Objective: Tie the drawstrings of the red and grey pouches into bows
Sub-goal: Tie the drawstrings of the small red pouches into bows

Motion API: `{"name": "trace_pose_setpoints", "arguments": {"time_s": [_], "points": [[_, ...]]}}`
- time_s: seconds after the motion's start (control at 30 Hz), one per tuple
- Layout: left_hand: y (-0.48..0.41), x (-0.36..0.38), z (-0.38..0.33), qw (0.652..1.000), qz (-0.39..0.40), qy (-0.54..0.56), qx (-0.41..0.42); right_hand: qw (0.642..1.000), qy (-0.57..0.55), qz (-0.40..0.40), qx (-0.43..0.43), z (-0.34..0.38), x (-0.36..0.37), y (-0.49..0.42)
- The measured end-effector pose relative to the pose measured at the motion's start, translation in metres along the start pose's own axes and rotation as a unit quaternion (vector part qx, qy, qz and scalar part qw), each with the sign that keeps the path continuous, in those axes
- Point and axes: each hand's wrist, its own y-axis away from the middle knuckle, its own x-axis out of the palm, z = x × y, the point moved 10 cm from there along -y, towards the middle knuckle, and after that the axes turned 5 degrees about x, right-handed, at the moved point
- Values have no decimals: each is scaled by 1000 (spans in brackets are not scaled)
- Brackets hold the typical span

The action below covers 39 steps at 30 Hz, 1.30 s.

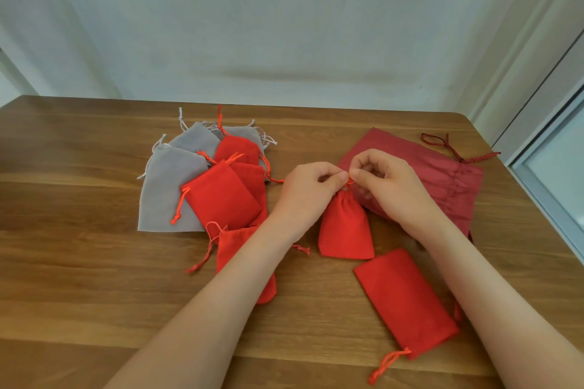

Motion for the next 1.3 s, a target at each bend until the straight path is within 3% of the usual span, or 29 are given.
{"name": "trace_pose_setpoints", "arguments": {"time_s": [0.23, 0.47, 0.7, 0.87, 1.03, 1.13, 1.3], "points": [[0, 0, 4, 993, -32, 111, -7, 994, -96, 15, 45, -5, 10, 3], [3, -7, 0, 991, -93, 86, 38, 987, -118, 62, 95, -12, 22, 7], [5, -11, -13, 990, -101, 73, 71, 978, -168, 73, 103, -11, 21, 8], [0, -5, -8, 986, -55, 150, 42, 964, -224, 89, 113, -13, 24, 7], [-1, 10, 4, 960, 14, 274, -50, 951, -252, 109, 142, -20, 31, 8], [-2, 10, 5, 962, 47, 262, -63, 954, -247, 100, 141, -21, 31, 7], [-4, 3, -4, 977, 81, 198, -17, 972, -181, 77, 127, -23, 26, 4]]}}
